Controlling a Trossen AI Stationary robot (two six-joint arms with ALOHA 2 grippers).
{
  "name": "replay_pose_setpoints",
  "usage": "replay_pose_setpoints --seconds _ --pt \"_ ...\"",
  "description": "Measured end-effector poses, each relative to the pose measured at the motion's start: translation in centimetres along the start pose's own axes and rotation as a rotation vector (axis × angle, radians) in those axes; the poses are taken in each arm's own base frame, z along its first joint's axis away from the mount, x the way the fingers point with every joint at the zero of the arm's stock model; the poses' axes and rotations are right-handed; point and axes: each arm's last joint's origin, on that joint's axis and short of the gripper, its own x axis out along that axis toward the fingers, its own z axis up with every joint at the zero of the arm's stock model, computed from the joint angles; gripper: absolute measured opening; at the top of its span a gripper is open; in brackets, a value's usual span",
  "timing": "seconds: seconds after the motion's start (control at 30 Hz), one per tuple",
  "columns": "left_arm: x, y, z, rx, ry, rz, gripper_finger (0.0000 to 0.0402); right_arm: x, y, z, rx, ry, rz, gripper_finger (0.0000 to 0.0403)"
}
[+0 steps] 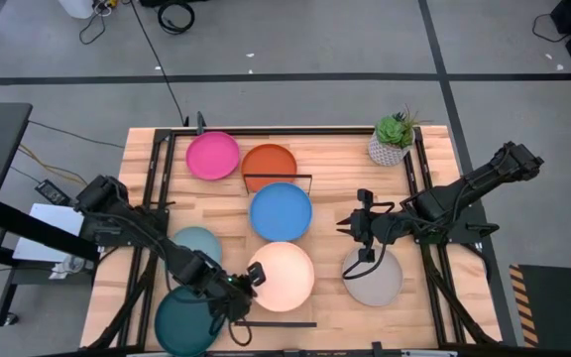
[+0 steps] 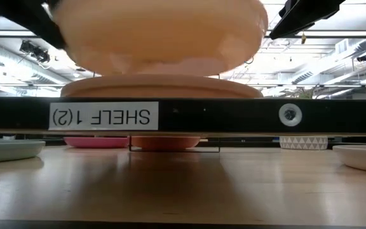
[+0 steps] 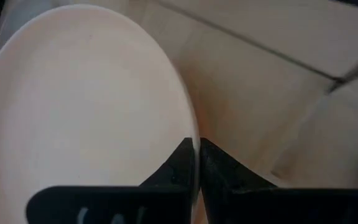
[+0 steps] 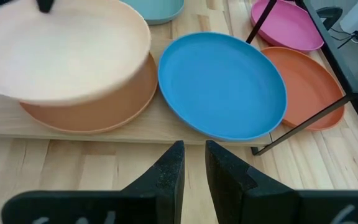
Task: Place and stack plates onto a shelf
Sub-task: Stack the light pink on top of the light brown plate, then stack the light blue plate on the top of the light pink plate
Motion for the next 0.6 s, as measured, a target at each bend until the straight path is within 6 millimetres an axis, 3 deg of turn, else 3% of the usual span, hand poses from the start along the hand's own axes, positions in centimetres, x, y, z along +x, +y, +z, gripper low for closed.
replay_pose_setpoints --seconds 0.13,0.3,0.47,0.6 --pt "0.5 0.6 -0.5 -0.094 0.023 0.007 0.0034 0.0 0.0 0.0 0.000 0.000 0.000 0.0070" --pt "0.3 0.9 -0.6 -0.189 0.009 0.002 0.0093 0.0 0.0 0.0 0.000 0.000 0.000 0.0070" --pt "-1.3 1.0 -0.1 -0.276 -0.058 -0.041 0.0144 0.0 0.0 0.0 -0.007 0.000 0.000 0.0070" --pt "-3.3 0.9 -0.3 -0.371 -0.055 -0.057 0.0156 0.0 0.0 0.0 -0.012 0.000 0.000 0.0070"
